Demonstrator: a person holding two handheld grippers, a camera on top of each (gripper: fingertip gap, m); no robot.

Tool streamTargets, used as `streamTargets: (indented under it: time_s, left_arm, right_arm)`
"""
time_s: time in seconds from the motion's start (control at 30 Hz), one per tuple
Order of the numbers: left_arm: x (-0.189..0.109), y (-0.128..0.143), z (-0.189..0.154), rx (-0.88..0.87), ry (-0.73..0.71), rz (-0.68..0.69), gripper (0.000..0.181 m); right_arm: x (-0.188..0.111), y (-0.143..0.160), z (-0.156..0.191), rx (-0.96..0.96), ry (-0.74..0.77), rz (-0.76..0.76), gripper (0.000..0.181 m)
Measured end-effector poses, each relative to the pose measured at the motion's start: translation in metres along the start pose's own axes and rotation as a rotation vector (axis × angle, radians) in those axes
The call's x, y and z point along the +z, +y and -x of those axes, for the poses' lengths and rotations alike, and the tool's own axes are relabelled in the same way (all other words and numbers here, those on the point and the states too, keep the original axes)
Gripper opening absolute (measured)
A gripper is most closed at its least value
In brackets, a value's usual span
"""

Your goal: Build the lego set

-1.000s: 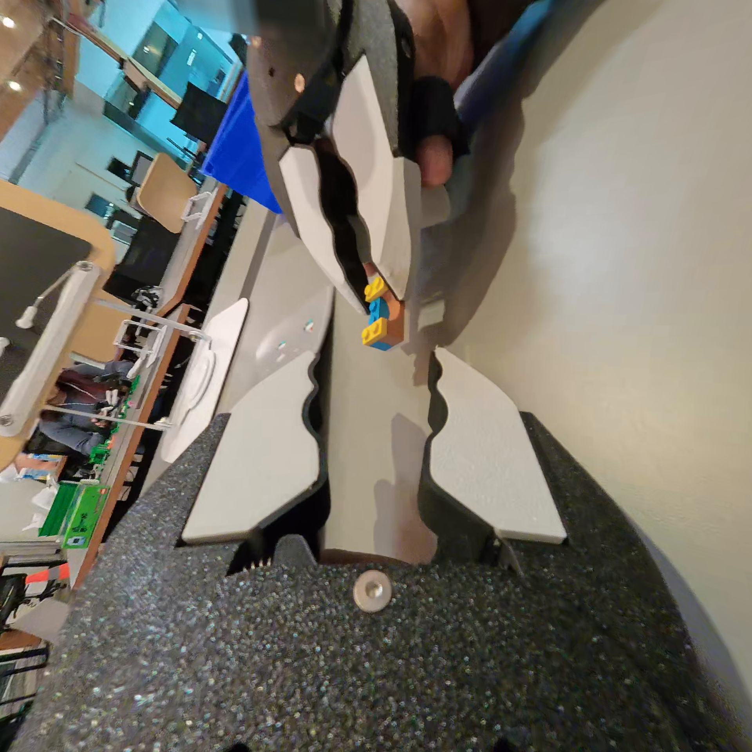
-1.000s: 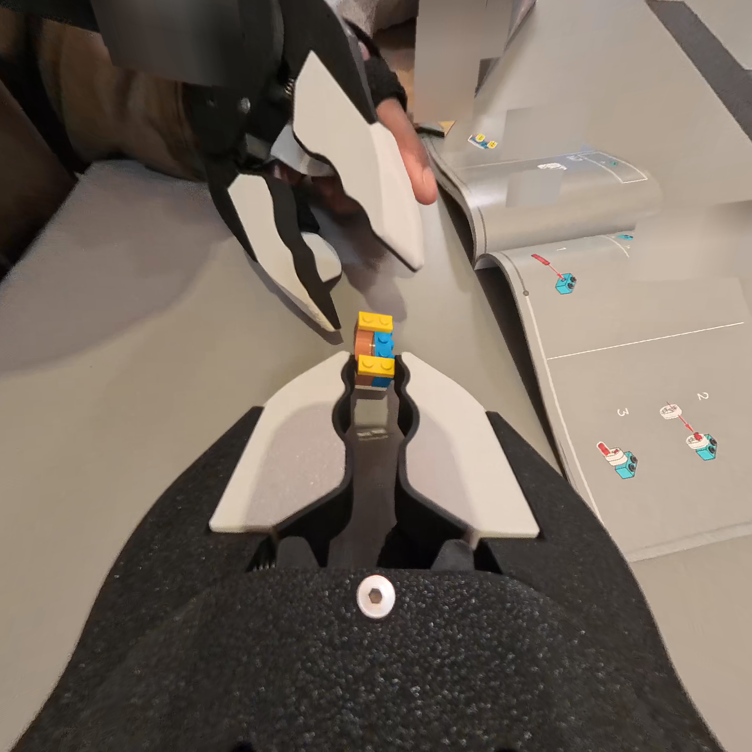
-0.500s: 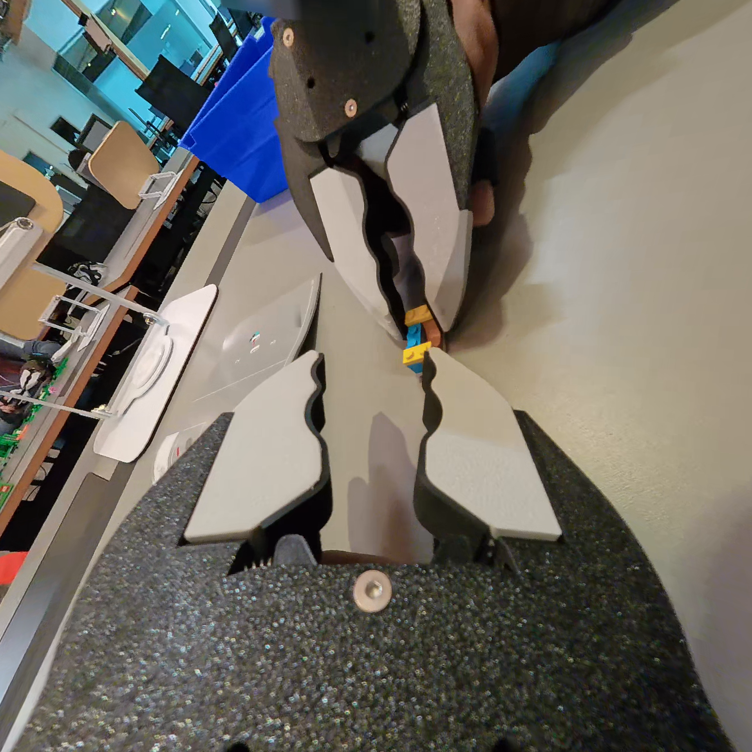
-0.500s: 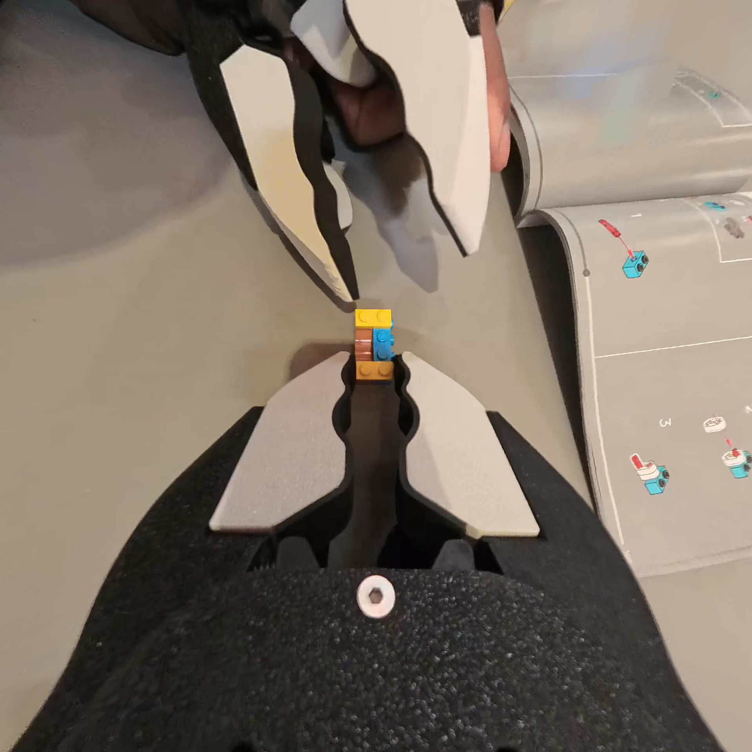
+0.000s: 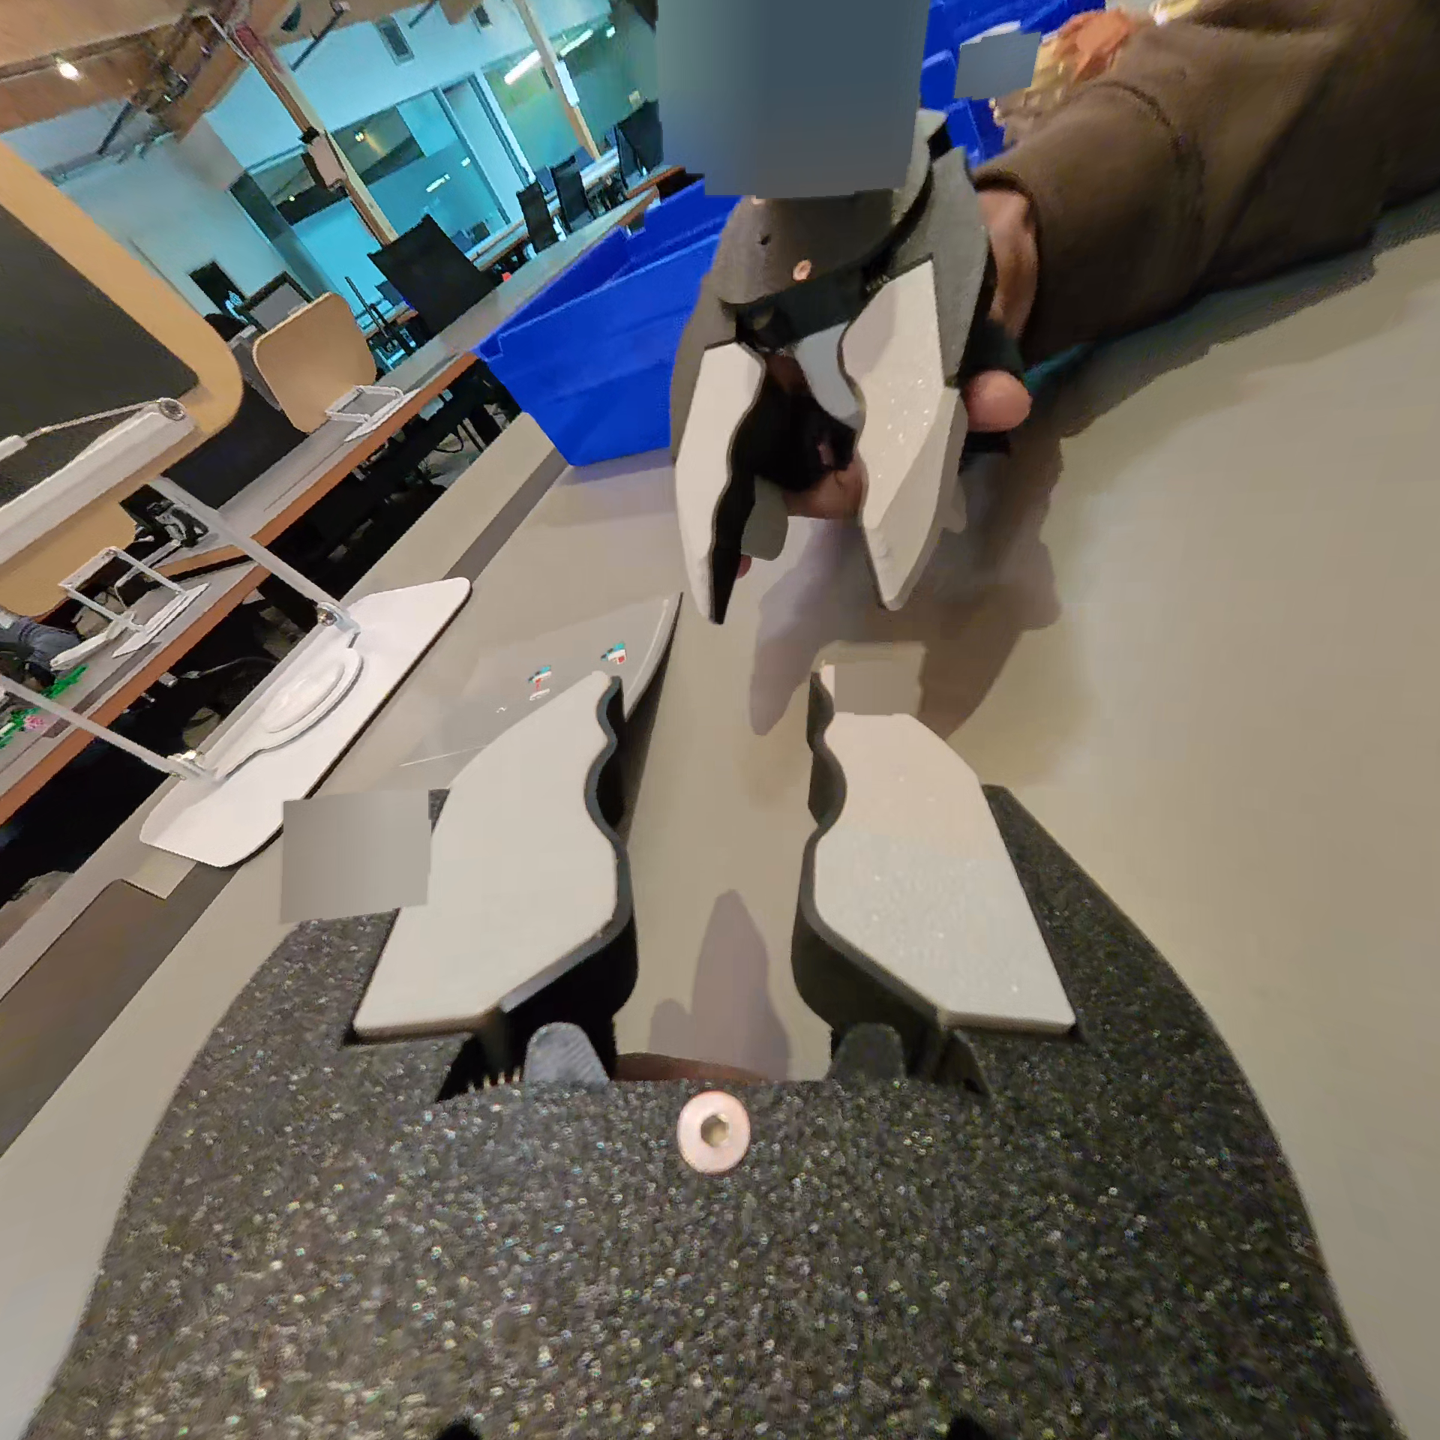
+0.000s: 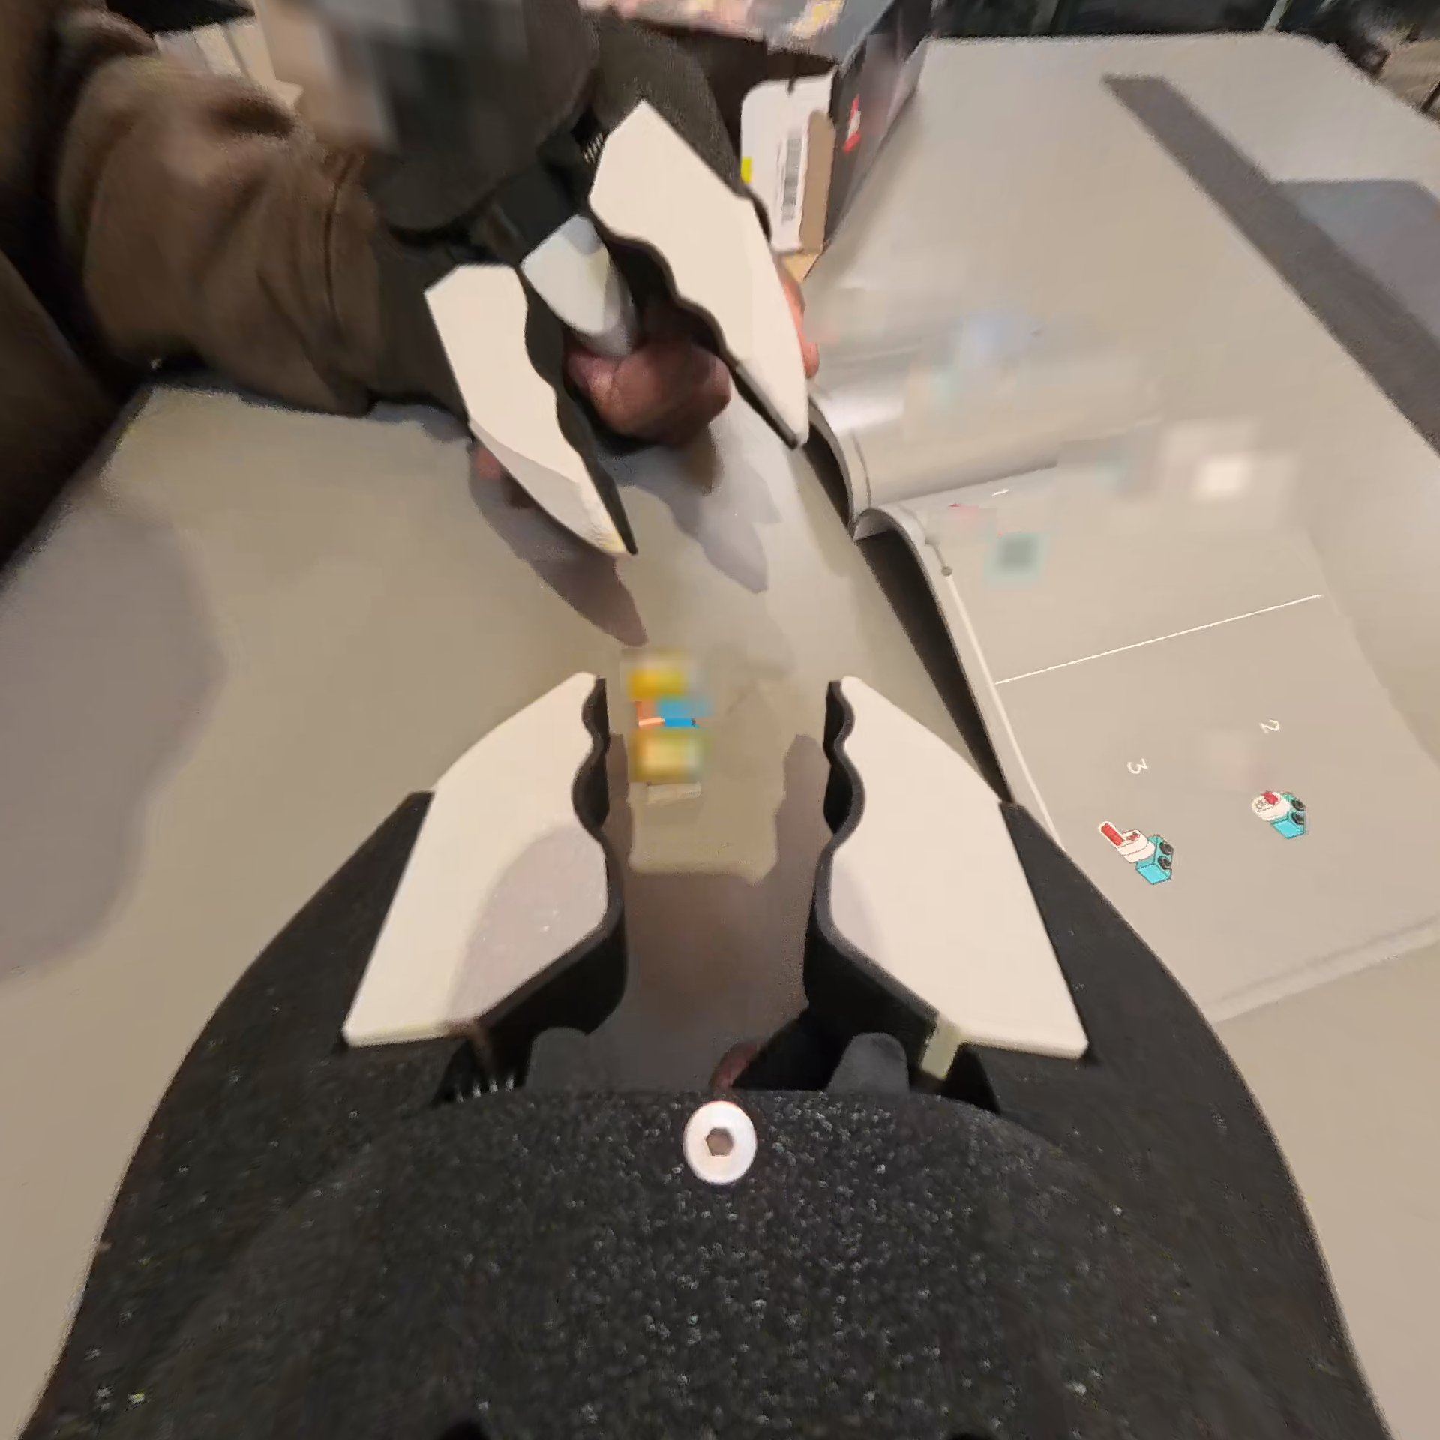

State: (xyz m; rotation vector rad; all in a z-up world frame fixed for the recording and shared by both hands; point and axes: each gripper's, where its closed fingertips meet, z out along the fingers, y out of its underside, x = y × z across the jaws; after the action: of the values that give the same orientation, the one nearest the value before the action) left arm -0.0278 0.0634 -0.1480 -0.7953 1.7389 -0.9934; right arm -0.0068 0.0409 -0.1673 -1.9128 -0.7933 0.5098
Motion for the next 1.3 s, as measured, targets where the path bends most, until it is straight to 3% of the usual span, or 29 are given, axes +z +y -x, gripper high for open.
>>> streamTargets:
  time_s: [0.17, 0.33, 0.4, 0.5, 0.57, 0.67, 0.77, 0.87, 1.07, 1.3]
  left_arm:
    - [-0.004, -0.004, 0.005, -0.033, -0.012, -0.039, 0.044]
    - [-0.005, 0.000, 0.006, -0.011, -0.025, -0.016, 0.044]
    - [-0.005, 0.000, 0.008, -0.013, -0.034, -0.016, 0.043]
    - [-0.005, 0.000, 0.010, -0.022, -0.045, -0.016, 0.042]
    - [-0.005, 0.000, 0.009, -0.015, -0.044, -0.013, 0.041]
    - [-0.003, 0.002, 0.007, -0.004, -0.033, 0.005, 0.041]
    - [-0.002, 0.004, 0.005, 0.014, -0.030, 0.017, 0.041]
    - [-0.002, 0.003, 0.004, 0.024, -0.035, 0.012, 0.040]
    - [-0.002, 0.004, 0.006, 0.011, -0.038, 0.017, 0.039]
    - [-0.001, 0.005, 0.008, -0.007, -0.036, 0.025, 0.038]
  right_arm:
    - [-0.021, -0.023, 0.017, 0.048, 0.010, -0.110, 0.052]
    - [-0.063, -0.045, 0.017, 0.151, 0.081, -0.187, 0.045]
    - [-0.096, -0.053, 0.017, 0.191, 0.130, -0.204, 0.044]
    - [-0.178, -0.067, 0.008, 0.203, 0.327, -0.237, 0.034]
    - [-0.229, -0.057, -0.007, 0.166, 0.445, -0.120, 0.026]
    - [-0.278, 0.006, -0.062, 0.020, 0.578, 0.292, 0.022]
    - [-0.281, 0.090, -0.103, 0.100, 0.424, 0.617, 0.025]
    - [-0.264, 0.129, -0.125, 0.132, 0.295, 0.720, 0.023]
    - [-0.252, 0.151, -0.151, 0.105, 0.227, 0.812, 0.027]
    - [-0.248, 0.163, -0.156, 0.105, 0.193, 0.843, 0.029]
